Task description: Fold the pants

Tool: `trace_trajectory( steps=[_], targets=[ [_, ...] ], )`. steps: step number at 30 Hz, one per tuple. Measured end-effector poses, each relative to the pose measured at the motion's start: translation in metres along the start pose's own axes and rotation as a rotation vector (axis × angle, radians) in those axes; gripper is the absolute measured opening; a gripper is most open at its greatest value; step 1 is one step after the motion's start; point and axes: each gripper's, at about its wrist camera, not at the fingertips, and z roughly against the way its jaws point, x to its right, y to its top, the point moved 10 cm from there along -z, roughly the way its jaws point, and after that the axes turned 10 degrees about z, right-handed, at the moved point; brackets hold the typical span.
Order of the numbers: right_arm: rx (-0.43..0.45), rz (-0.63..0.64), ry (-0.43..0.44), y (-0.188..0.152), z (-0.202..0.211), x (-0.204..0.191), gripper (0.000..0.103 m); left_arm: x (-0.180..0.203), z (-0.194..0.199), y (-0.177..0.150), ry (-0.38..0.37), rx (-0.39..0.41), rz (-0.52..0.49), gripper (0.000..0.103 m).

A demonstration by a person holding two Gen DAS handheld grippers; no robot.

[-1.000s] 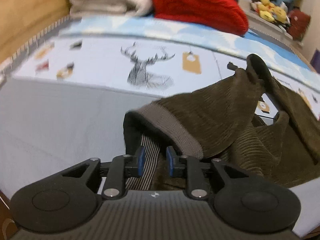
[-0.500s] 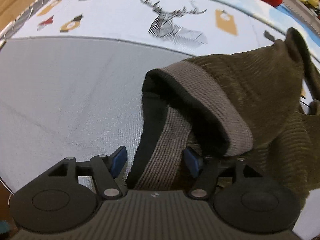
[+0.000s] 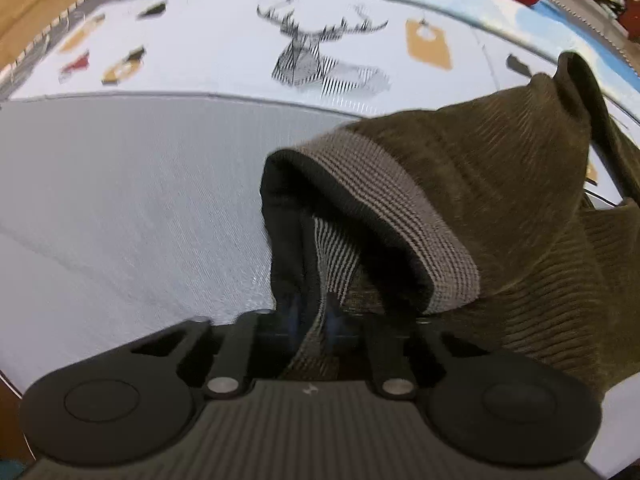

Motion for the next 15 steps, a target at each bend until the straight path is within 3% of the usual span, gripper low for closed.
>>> trace_trajectory(
  steps=[4, 12, 13, 15],
  targets=[
    [0.035, -0.010, -0.064, -0.003, 0.035, 0.045, 0.001, 0.004, 0.019, -0.008, -0.037, 0.020, -0.035, 0.007],
    [-0.168, -0.079, -0.287, -0.030, 0.014, 0.153, 0.000, -0.015, 0.036, -0.033, -0.017, -0.042, -0.100, 0.008],
    [-0.182, -0.087, -0.255, -0.037, 0.007, 0.155, 0.000, -0.015, 0.033, -0.037, -0.025, -0.070, -0.103, 0.009],
    [-0.259, -0.133, -0.109, -0.050, -0.011, 0.148, 0.001, -0.015, 0.030, -0.042, -0.016, -0.096, -0.109, 0.016]
  ],
)
